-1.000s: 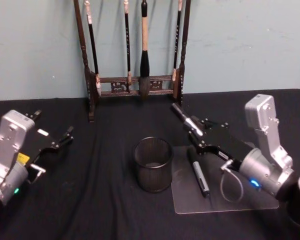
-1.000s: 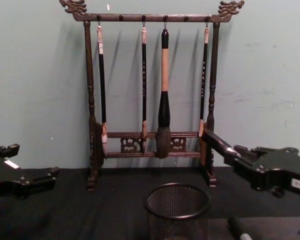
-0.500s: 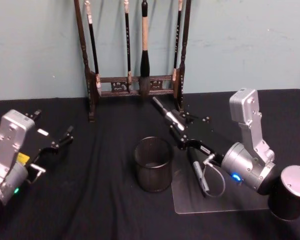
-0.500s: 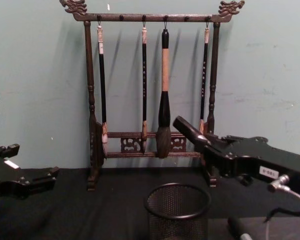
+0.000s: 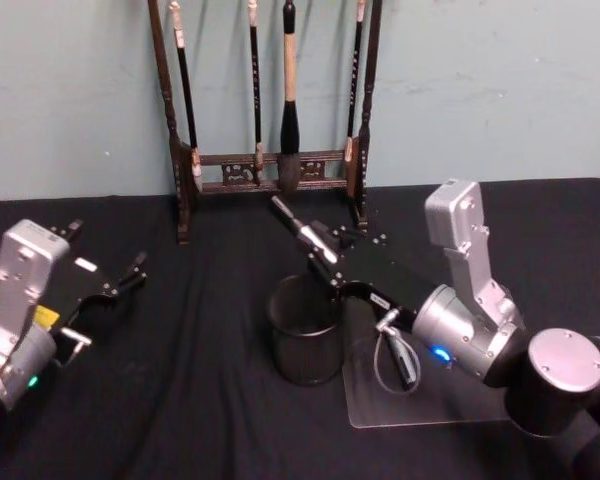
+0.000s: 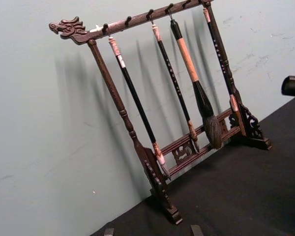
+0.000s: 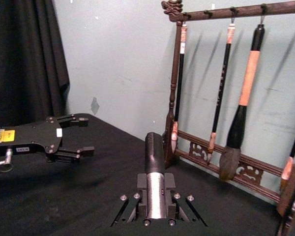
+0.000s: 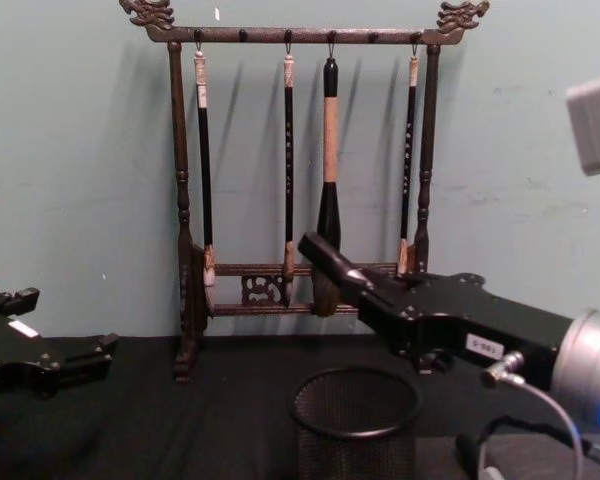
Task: Pick up the water-based marker from the table and place it into the pen holder.
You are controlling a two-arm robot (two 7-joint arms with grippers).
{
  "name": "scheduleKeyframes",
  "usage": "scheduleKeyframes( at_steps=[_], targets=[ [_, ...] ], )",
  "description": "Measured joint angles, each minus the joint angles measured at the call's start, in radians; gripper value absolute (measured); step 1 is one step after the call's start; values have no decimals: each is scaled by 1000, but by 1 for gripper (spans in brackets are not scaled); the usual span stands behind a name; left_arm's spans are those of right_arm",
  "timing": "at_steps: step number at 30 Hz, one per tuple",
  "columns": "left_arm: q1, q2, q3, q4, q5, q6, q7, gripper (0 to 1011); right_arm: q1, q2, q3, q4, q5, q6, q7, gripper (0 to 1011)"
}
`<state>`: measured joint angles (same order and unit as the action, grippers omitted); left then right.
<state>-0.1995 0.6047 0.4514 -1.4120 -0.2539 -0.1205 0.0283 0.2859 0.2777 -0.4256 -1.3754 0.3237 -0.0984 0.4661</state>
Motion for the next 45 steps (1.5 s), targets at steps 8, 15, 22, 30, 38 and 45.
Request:
scheduleKeyframes(
  at_steps=[8, 15, 22, 30, 38, 45],
  targets=[
    [0, 0, 0, 0, 0, 0, 0, 1009, 24, -22, -29, 33, -24, -19, 0, 202],
    [0, 0, 0, 0, 0, 0, 0, 1009, 39, -34, -50, 64, -40, -29, 8, 202],
    [0, 0, 0, 0, 0, 0, 0, 1009, 56, -46, -59, 92, -48, -35, 14, 202],
    [0, 0, 0, 0, 0, 0, 0, 1009, 56, -47, -60, 94, -48, -35, 14, 202],
    [0, 0, 0, 0, 0, 0, 0, 1009, 56, -46, -59, 92, -48, -34, 14, 296],
    [0, 0, 0, 0, 0, 0, 0, 1009, 55, -46, -59, 91, -48, -34, 14, 528]
  ],
)
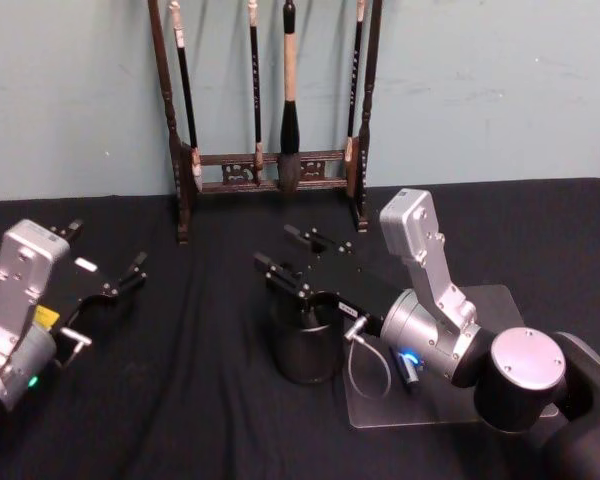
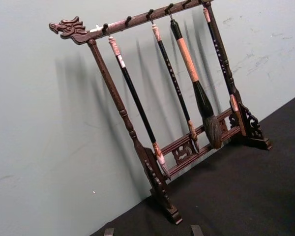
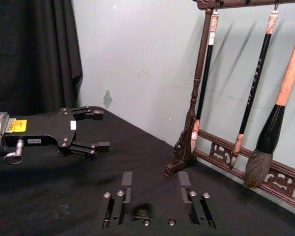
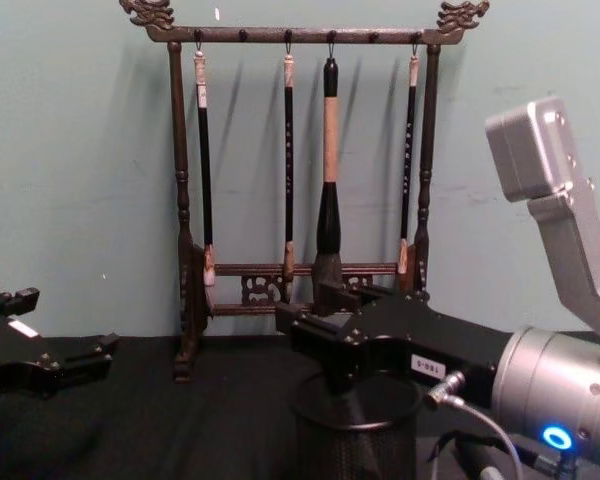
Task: Pick up the water-based marker from the table and place it into the pen holder.
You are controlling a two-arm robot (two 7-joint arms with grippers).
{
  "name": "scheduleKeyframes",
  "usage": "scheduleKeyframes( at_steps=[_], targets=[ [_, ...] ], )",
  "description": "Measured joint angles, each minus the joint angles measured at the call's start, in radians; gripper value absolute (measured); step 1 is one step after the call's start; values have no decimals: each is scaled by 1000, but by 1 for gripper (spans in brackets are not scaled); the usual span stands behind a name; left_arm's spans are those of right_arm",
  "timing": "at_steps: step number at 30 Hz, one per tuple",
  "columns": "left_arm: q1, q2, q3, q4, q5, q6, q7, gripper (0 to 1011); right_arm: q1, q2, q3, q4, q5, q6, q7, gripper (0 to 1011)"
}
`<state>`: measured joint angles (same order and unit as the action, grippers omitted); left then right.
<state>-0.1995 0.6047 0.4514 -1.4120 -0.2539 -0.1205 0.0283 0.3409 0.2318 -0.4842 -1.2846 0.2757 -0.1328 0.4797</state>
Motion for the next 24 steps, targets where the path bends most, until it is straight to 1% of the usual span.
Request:
scheduleKeyframes(
  at_steps=[2, 3, 7, 9, 11, 12, 14, 17, 24],
  targets=[
    [0, 0, 0, 0, 0, 0, 0, 1009, 0, 0, 0, 0, 0, 0, 0, 612],
    [0, 0, 0, 0, 0, 0, 0, 1009, 0, 0, 0, 0, 0, 0, 0, 630],
    [0, 0, 0, 0, 0, 0, 0, 1009, -1, 1, 0, -1, 0, 0, 0, 768],
    [0, 0, 0, 0, 0, 0, 0, 1009, -1, 1, 0, -1, 0, 0, 0, 807],
    [0, 0, 0, 0, 0, 0, 0, 1009, -1, 1, 0, -1, 0, 0, 0, 879],
    [0, 0, 0, 0, 0, 0, 0, 1009, -1, 1, 0, -1, 0, 0, 0, 888],
    [0, 0, 0, 0, 0, 0, 0, 1009, -1, 1, 0, -1, 0, 0, 0, 957],
    [0, 0, 0, 0, 0, 0, 0, 1009, -1, 1, 0, -1, 0, 0, 0, 1003],
    [0, 0, 0, 0, 0, 0, 0, 1009, -1, 1, 0, -1, 0, 0, 0, 1003]
  ],
)
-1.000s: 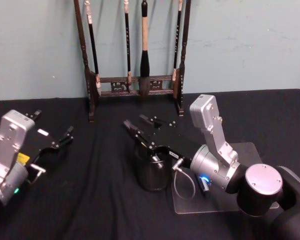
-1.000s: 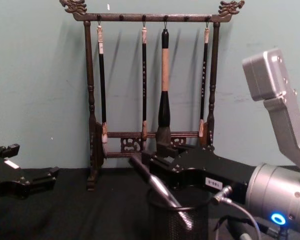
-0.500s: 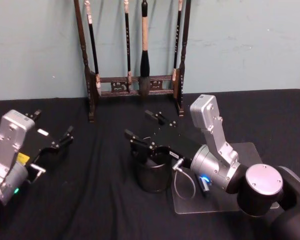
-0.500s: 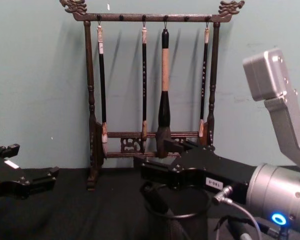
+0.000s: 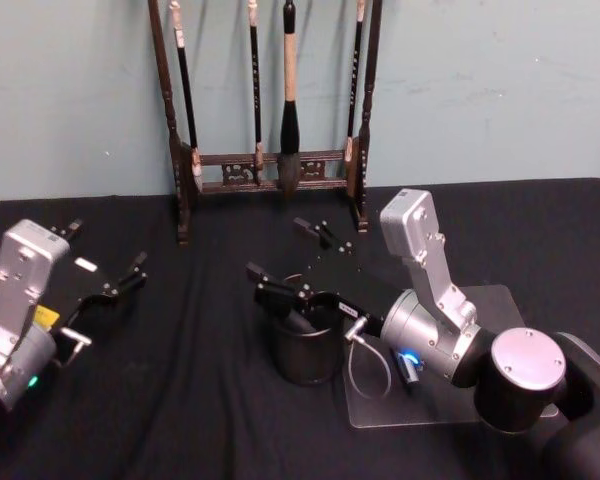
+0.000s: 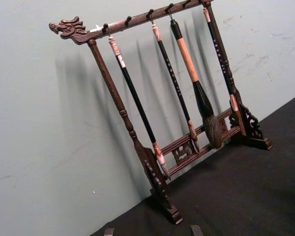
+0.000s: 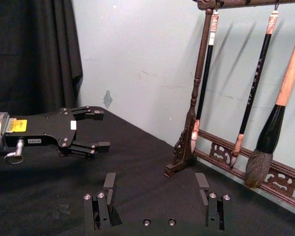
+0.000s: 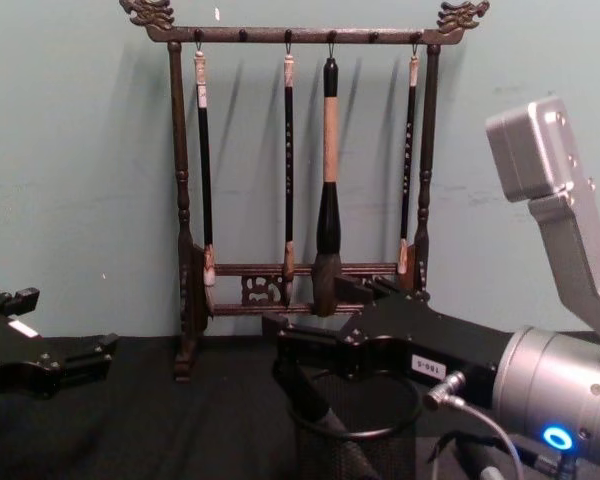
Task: Pick up the water-based marker from the table and place it into the pen holder.
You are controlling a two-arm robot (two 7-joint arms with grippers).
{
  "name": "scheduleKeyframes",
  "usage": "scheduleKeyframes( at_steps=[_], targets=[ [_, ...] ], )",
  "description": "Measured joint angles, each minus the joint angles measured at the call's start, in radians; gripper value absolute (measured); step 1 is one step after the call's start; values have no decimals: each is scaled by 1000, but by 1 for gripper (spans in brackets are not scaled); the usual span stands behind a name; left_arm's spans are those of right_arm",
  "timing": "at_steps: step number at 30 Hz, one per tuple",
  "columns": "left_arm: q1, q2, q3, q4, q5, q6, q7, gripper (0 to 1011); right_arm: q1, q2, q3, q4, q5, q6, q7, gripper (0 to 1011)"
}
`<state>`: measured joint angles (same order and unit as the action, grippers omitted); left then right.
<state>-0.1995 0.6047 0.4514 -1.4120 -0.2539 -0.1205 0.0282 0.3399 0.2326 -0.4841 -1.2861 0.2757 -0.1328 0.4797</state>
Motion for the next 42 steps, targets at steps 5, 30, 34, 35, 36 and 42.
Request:
scheduleKeyframes(
  at_steps=[5, 30, 34, 35, 36, 42],
  targets=[
    [0, 0, 0, 0, 0, 0, 0, 1009, 0, 0, 0, 0, 0, 0, 0, 1002],
    [0, 0, 0, 0, 0, 0, 0, 1009, -114, 78, 78, -191, 21, 130, -95, 1003],
    [0, 0, 0, 0, 0, 0, 0, 1009, -133, 84, 90, -215, 13, 146, -119, 1002],
    [0, 0, 0, 0, 0, 0, 0, 1009, -139, 86, 95, -222, 9, 152, -127, 1002],
    [0, 0, 0, 0, 0, 0, 0, 1009, -143, 87, 97, -226, 7, 156, -132, 1003],
    [0, 0, 0, 0, 0, 0, 0, 1009, -167, 92, 115, -258, -21, 191, -174, 1002]
  ],
)
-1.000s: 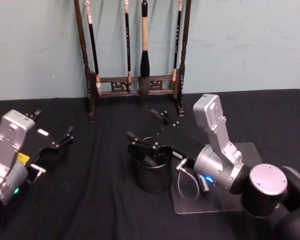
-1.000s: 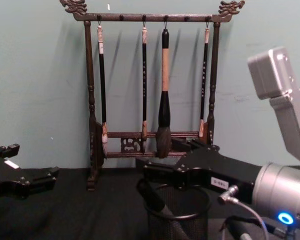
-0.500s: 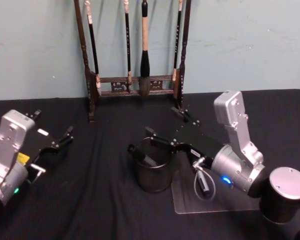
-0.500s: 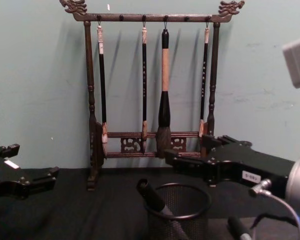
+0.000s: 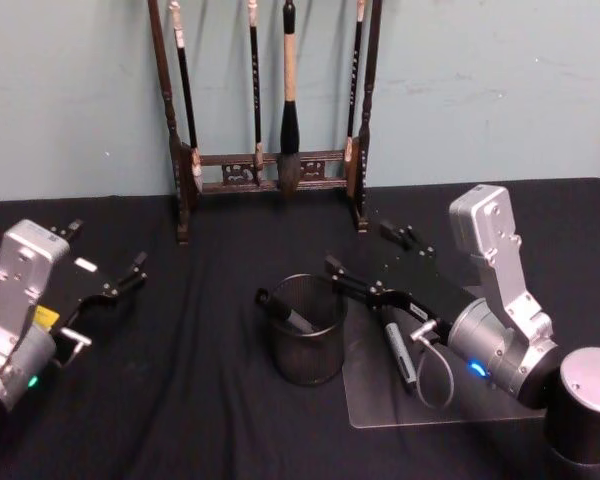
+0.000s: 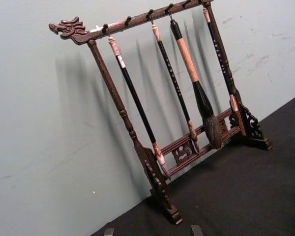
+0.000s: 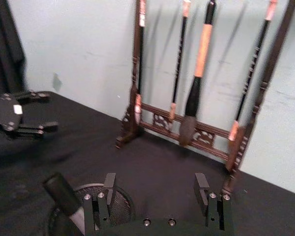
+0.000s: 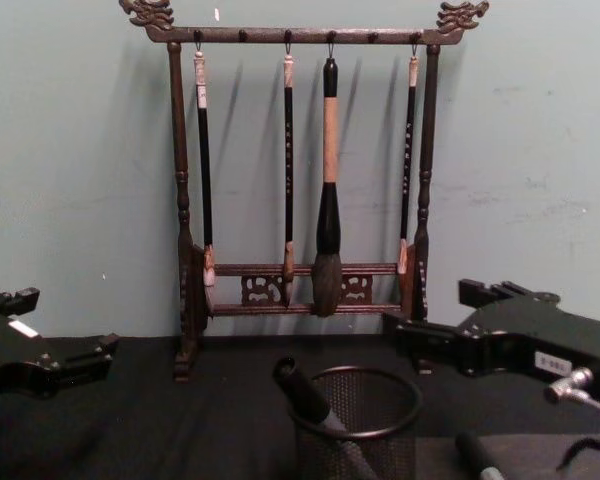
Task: Pick up the water-based marker from the table and place it into the pen holder.
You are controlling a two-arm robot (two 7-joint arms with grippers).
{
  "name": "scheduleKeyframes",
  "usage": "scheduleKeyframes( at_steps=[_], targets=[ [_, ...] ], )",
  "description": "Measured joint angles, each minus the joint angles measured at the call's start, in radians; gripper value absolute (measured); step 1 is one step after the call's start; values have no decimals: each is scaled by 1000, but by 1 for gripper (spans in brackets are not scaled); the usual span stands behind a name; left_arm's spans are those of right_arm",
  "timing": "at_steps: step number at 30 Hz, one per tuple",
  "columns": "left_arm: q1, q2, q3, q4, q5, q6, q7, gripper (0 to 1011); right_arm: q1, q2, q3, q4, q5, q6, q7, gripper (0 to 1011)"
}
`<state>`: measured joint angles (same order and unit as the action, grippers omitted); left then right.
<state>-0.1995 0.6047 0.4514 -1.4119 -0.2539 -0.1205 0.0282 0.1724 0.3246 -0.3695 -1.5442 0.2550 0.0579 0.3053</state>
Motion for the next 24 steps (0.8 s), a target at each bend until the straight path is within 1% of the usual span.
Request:
scheduleKeyframes(
  at_steps=[6, 11, 12, 15, 24],
  targets=[
    [0, 0, 0, 0, 0, 0, 0, 1009, -33, -4, 27, -41, -39, 49, -56, 1003],
    [0, 0, 0, 0, 0, 0, 0, 1009, -54, -15, 52, -57, -57, 77, -88, 1003],
    [0, 0, 0, 0, 0, 0, 0, 1009, -54, -15, 52, -57, -57, 77, -88, 1002],
    [0, 0, 0, 0, 0, 0, 0, 1009, -65, -25, 68, -60, -70, 105, -111, 1002],
    [0, 0, 0, 0, 0, 0, 0, 1009, -76, -48, 91, -49, -82, 157, -126, 1003]
  ],
)
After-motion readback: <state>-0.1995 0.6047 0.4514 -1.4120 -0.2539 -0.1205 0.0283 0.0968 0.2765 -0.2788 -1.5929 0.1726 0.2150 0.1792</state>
